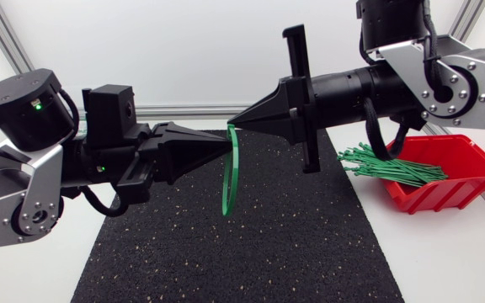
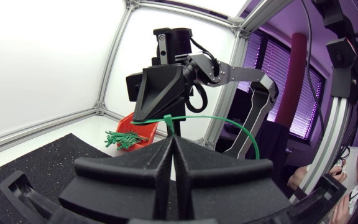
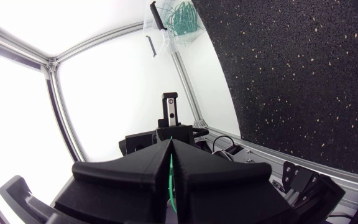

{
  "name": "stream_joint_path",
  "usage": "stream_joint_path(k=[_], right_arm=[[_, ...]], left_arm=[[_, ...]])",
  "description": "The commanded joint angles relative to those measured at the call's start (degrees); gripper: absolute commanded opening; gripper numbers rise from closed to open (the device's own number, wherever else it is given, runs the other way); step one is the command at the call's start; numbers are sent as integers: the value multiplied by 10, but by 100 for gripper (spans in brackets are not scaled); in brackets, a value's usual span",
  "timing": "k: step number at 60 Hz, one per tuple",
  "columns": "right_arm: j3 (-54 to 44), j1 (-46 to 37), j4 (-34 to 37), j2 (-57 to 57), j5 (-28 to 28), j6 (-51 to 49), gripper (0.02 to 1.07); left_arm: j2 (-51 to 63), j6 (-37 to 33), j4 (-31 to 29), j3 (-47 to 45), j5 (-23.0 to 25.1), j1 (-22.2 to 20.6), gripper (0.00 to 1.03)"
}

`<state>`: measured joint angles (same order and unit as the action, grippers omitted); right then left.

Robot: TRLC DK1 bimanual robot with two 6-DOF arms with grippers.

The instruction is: Take a green cable tie from the red box, thread the tail through the head to close it, then place it in the transparent bin on the left.

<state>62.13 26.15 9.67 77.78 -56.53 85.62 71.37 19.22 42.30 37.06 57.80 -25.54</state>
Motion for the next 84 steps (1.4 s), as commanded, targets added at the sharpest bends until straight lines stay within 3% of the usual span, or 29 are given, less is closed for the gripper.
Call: stream_joint_path(k=[1,20,37,44,49,52,54,57,60,65,70,75,84], right_arm=[[-9,-3,10,-7,15,-7,8],[6,8,54,22,56,-36,8],[12,19,69,19,67,-55,8],[16,24,69,5,67,-71,9],[22,21,69,3,59,-88,23],[32,19,81,3,57,-107,38],[38,21,94,4,58,-122,40],[54,23,125,10,75,-154,40],[76,29,170,22,92,-205,49],[101,29,220,39,138,-266,53],[113,28,242,47,176,-297,53],[127,29,268,54,242,-336,55],[142,27,301,63,326,-384,56]], left_arm=[[-20,-12,10,-16,9,-14,3],[-70,-6,6,-28,12,-38,3],[-70,-5,4,-26,12,-36,3],[-34,-2,-22,-3,6,-26,3],[-2,-3,-86,33,-6,-15,3],[13,-8,-120,54,-11,-12,3],[15,-19,-140,61,-20,-12,3],[15,-53,-194,79,-41,-14,3],[13,-96,-254,96,-69,-19,3],[14,-150,-326,118,-113,-28,3],[14,-186,-362,128,-163,-38,3],[10,-241,-420,146,-247,-54,3],[5,-295,-464,166,-360,-57,3]])
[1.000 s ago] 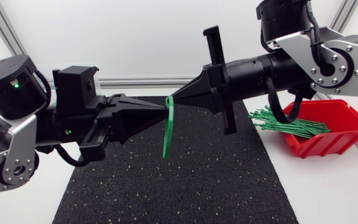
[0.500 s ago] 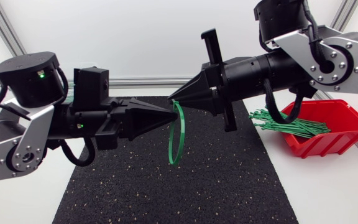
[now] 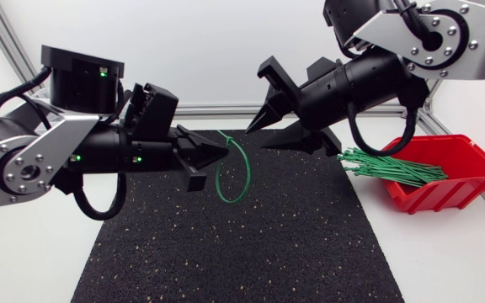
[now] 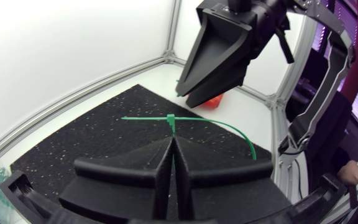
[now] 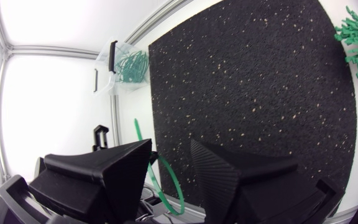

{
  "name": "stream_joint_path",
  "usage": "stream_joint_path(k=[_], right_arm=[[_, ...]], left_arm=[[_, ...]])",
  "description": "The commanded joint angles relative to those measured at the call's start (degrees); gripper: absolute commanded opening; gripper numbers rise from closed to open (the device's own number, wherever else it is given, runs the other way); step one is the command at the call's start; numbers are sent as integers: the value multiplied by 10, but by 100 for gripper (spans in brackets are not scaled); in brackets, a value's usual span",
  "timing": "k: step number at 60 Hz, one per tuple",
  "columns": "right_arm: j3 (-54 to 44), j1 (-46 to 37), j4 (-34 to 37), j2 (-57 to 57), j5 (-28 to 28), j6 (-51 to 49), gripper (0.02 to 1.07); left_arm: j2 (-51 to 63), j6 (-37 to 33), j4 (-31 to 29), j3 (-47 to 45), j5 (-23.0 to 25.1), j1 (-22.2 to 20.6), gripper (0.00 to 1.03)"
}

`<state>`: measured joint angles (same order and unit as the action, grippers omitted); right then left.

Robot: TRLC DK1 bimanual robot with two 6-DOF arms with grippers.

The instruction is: Take a green cable tie from the red box, thread the tail through the head to close it, then place it in the transparent bin on the left.

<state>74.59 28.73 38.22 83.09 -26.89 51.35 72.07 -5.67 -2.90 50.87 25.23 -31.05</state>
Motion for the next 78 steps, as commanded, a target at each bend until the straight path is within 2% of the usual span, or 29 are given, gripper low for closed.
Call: stream_joint_path(k=[1,5,9,11,15,17,24,27,31,35,39,41,50,54,66,68,78], right_arm=[[17,2,19,10,44,-45,56],[15,8,25,6,95,-71,56],[15,19,28,3,158,-92,56],[14,26,27,-1,195,-115,60],[13,32,27,-11,235,-146,62],[10,37,27,-16,262,-161,64],[3,40,23,-25,323,-194,71],[-2,41,17,-28,349,-214,78],[-13,42,9,-35,383,-227,84],[-29,52,-9,-45,432,-256,98],[-46,56,-37,-57,478,-271,101],[-54,57,-49,-64,488,-280,101],[-88,57,-97,-95,534,-321,102],[-105,57,-121,-114,553,-340,102],[-132,55,-130,-156,571,-362,102],[-136,55,-130,-164,574,-366,102],[-153,56,-129,-195,585,-380,102]], left_arm=[[-3,-51,-17,31,-49,-2,3],[-4,-68,-36,48,-96,14,3],[1,-79,-63,71,-114,43,3],[3,-84,-73,82,-118,62,3],[5,-99,-83,99,-135,97,3],[5,-116,-80,103,-157,114,3],[13,-145,-71,125,-177,181,3],[16,-157,-69,134,-177,202,3],[29,-174,-43,146,-200,239,3],[48,-179,-39,168,-202,268,3],[77,-190,-11,191,-215,298,3],[93,-191,11,201,-235,311,3],[162,-188,24,262,-237,354,3],[187,-191,63,269,-264,364,3],[247,-196,69,329,-284,390,4],[250,-196,71,330,-288,394,8],[266,-219,72,339,-330,395,49]])
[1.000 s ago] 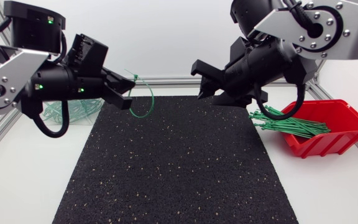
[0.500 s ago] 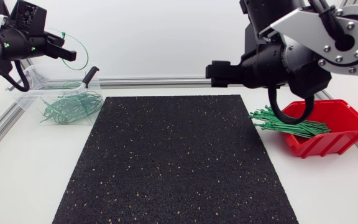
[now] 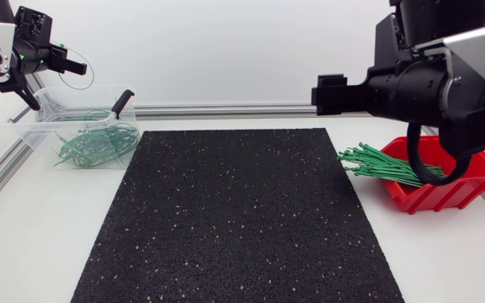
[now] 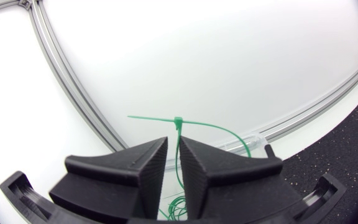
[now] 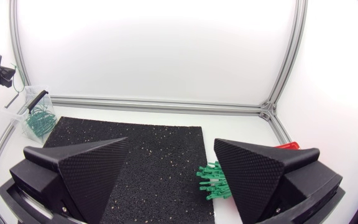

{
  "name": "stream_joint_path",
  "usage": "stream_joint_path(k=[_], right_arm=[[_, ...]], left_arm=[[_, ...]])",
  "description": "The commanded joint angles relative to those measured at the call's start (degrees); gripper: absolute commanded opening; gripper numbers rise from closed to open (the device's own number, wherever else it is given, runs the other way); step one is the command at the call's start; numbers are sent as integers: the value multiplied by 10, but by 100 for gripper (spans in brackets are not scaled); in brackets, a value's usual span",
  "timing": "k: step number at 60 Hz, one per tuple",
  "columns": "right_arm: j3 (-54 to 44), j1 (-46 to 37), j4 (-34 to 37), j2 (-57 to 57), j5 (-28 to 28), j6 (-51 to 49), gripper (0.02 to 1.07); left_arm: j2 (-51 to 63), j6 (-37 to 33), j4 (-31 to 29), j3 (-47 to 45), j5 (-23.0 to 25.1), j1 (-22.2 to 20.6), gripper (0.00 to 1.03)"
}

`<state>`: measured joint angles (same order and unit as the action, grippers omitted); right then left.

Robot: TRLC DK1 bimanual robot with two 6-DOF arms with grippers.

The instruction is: Take a green cable tie from the red box, thread the tail through the head to close it, then place it in the transparent bin on the left.

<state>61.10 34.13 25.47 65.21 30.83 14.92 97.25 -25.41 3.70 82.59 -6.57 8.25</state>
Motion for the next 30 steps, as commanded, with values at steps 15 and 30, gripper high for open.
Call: stream_joint_path(k=[15,30], right_arm=[[-27,6,10,-60,10,-29,102],[-24,-4,7,-90,13,-54,102]], left_arm=[[3,-16,7,18,-68,-1,100],[-44,8,-47,12,-64,-16,100]])
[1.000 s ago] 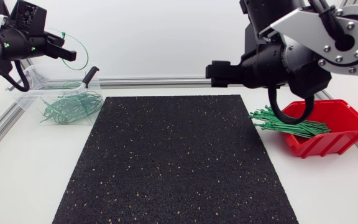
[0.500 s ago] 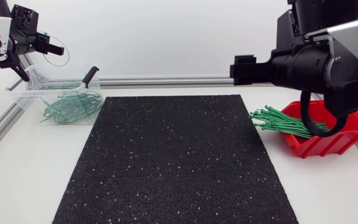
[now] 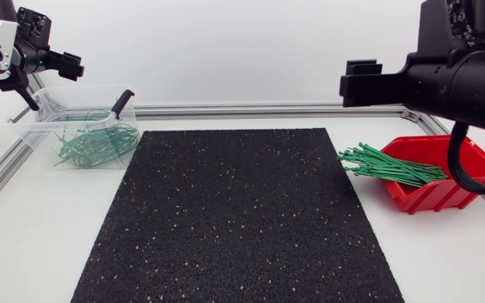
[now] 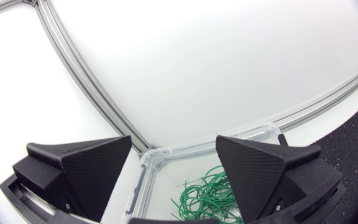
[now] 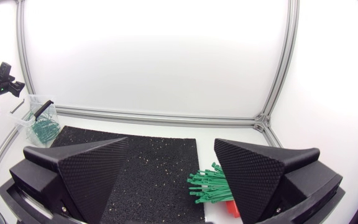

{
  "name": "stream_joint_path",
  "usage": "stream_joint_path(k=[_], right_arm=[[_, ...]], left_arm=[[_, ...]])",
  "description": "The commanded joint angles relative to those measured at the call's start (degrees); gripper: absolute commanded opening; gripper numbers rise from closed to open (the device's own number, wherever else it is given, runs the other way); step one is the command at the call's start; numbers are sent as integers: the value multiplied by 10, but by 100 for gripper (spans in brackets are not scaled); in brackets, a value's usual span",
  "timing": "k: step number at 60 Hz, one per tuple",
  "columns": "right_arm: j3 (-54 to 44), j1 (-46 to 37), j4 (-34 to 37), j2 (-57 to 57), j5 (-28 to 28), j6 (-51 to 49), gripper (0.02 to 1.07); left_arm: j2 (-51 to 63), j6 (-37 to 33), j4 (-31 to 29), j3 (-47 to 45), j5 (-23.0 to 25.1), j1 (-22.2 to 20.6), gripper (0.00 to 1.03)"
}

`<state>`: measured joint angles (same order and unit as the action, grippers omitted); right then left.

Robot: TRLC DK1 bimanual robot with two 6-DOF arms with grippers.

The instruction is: Take a green cable tie from the red box, thread the tail through the head to close it, then place it in the transparent bin on the left.

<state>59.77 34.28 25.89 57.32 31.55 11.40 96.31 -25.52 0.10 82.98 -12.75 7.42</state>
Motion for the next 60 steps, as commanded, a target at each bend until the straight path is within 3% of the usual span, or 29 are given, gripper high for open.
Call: stream_joint_path(k=[1,15,34,47,60], right_arm=[[-11,-8,0,-15,4,-23,102],[-37,-54,-53,-55,4,-92,102],[-67,-153,-92,-106,-55,-96,102],[-113,-160,-110,-174,-62,-132,102],[-155,-160,-109,-241,-58,-157,102]], left_arm=[[-38,13,-15,9,-3,-7,100],[-92,15,-77,4,30,-16,100],[-197,19,-82,-58,22,-17,100],[-290,13,-61,-141,22,-26,100],[-416,53,24,-265,25,-30,99]])
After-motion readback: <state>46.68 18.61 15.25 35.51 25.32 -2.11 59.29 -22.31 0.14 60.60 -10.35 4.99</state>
